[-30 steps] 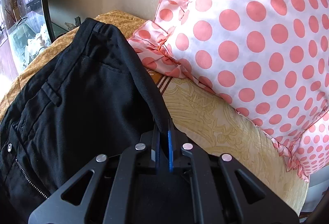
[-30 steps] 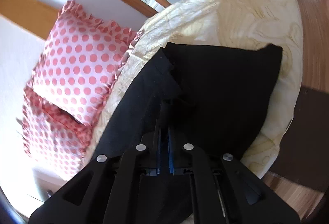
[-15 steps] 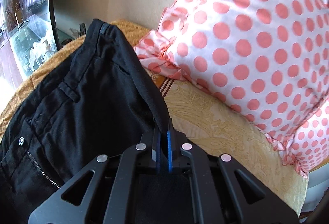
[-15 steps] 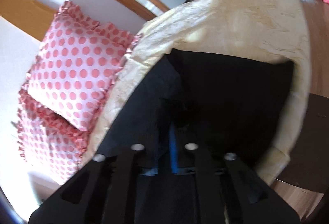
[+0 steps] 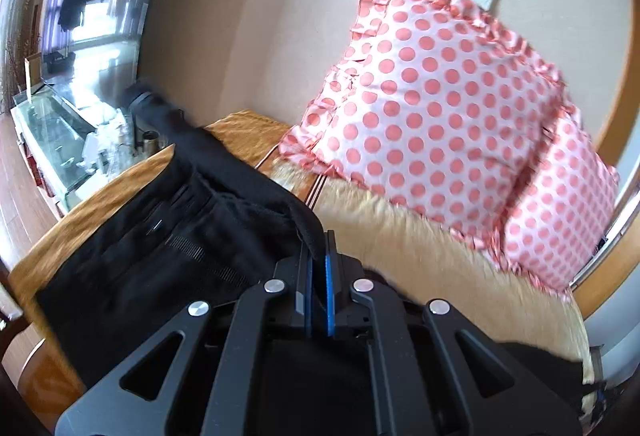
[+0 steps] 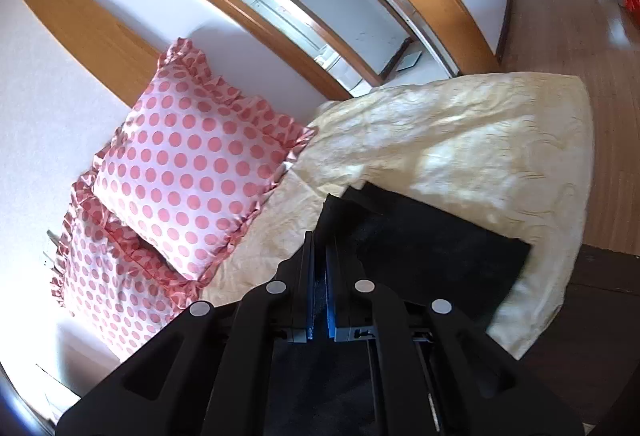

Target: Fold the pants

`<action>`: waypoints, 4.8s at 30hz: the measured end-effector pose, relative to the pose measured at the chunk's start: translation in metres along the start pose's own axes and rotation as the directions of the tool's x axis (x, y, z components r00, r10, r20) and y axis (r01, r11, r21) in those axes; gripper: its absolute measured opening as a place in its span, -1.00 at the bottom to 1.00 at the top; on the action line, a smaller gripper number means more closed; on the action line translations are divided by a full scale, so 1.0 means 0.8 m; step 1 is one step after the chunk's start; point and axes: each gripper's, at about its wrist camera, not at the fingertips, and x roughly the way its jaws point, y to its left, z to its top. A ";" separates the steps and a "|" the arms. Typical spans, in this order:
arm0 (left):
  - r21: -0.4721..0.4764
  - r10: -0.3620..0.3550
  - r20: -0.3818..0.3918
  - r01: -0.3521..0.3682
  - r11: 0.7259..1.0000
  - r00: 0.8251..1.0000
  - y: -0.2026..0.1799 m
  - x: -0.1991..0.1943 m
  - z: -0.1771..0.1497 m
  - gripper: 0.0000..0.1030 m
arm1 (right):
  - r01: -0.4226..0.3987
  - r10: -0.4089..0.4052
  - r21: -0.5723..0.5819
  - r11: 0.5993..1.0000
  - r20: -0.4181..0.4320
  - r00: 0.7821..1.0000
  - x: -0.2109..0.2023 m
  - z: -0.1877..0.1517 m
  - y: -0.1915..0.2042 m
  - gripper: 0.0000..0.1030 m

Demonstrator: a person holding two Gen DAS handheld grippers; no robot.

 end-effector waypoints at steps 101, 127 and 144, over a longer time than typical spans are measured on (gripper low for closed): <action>-0.290 0.259 -0.119 -0.283 0.914 0.958 0.209 -0.035 -0.096 -0.89 | 0.220 -0.228 -0.162 0.962 -0.035 0.973 0.000 -0.027 -0.045 -0.95; 0.313 -0.263 -0.311 0.360 0.879 0.913 -0.131 0.016 -0.191 0.29 | -0.037 -0.025 -0.632 0.774 -0.089 0.996 0.000 -0.129 0.100 -0.01; 0.461 -0.228 -0.297 0.348 0.816 0.927 -0.144 -0.015 -0.262 0.49 | -0.104 -0.071 -0.766 0.634 -0.191 0.979 -0.014 -0.214 0.092 0.16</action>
